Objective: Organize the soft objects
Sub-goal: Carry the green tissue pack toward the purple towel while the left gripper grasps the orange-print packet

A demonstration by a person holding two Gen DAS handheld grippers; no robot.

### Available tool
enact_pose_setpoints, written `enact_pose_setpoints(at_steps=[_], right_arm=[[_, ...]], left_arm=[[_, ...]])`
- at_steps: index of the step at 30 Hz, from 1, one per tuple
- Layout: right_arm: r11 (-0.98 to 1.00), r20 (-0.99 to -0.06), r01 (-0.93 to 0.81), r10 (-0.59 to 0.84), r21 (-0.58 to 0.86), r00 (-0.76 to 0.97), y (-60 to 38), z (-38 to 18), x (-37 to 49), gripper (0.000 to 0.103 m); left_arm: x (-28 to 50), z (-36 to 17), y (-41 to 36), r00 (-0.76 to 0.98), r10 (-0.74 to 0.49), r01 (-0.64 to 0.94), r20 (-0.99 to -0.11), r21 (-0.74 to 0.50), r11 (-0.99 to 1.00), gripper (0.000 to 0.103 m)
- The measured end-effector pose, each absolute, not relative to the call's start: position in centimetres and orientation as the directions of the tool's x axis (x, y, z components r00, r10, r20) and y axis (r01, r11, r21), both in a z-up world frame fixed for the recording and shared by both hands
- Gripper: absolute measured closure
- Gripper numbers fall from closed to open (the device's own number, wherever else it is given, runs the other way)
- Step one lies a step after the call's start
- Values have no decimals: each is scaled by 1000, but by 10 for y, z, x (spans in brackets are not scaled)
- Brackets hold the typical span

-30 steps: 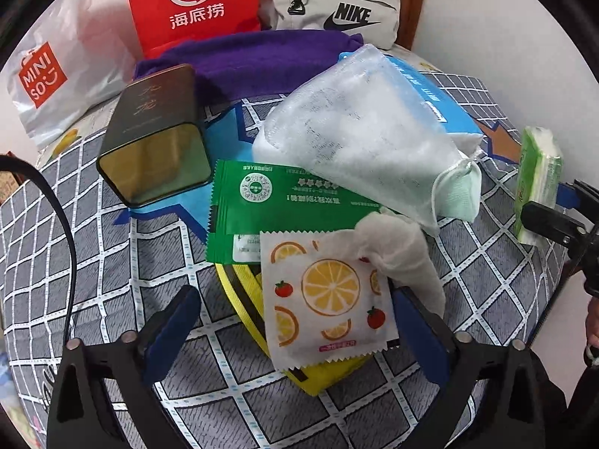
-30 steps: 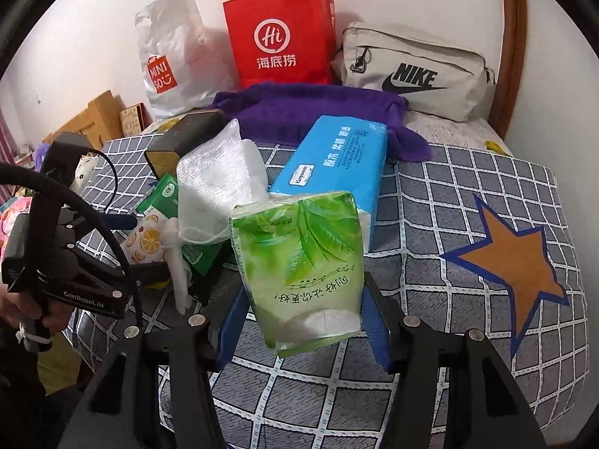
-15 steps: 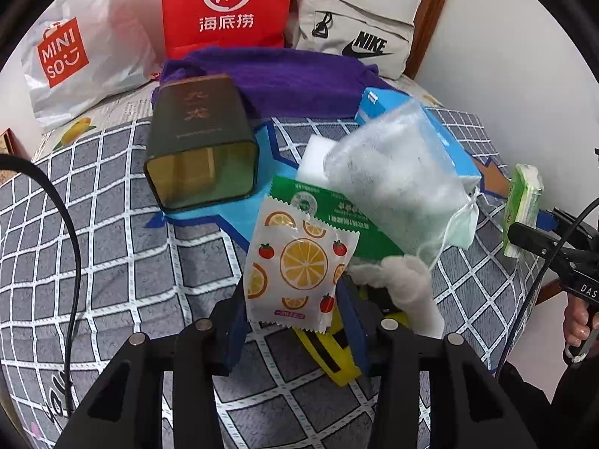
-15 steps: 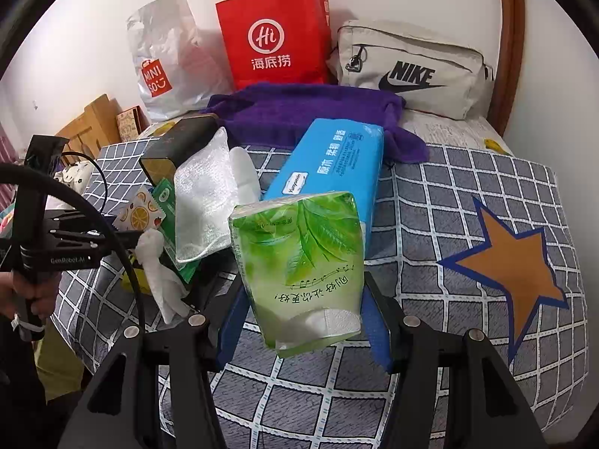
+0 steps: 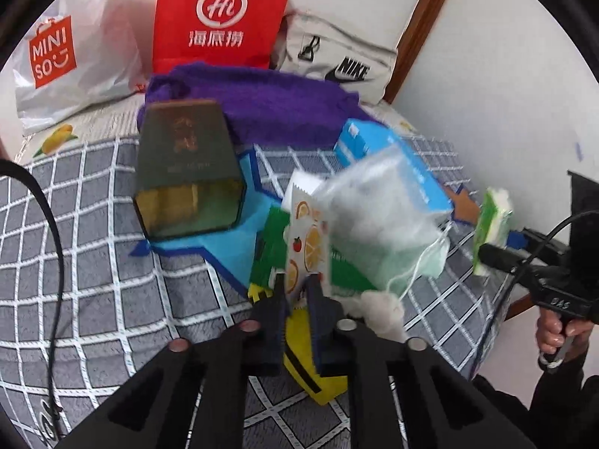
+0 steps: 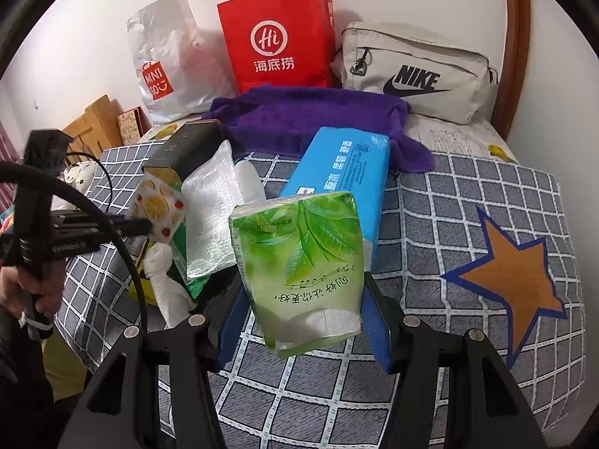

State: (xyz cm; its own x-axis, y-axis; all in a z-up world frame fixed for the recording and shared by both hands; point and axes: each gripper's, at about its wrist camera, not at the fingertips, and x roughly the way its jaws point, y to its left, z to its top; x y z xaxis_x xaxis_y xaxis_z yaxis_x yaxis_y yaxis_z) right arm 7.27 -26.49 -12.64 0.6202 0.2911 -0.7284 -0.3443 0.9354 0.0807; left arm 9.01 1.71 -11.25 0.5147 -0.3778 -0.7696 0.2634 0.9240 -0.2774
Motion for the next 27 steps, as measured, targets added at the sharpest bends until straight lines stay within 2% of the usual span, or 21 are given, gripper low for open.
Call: enact_pose_setpoints(at_steps=[13, 27], right_arm=[[936, -708, -341, 301, 91, 639, -260, -102, 96, 47], [953, -681, -282, 278, 108, 678, -270, -70, 189, 47]], left_arm=[[103, -74, 33, 579, -351, 265, -736, -237, 934, 97], [188, -41, 49, 643, -242, 157, -727, -184, 970, 97]])
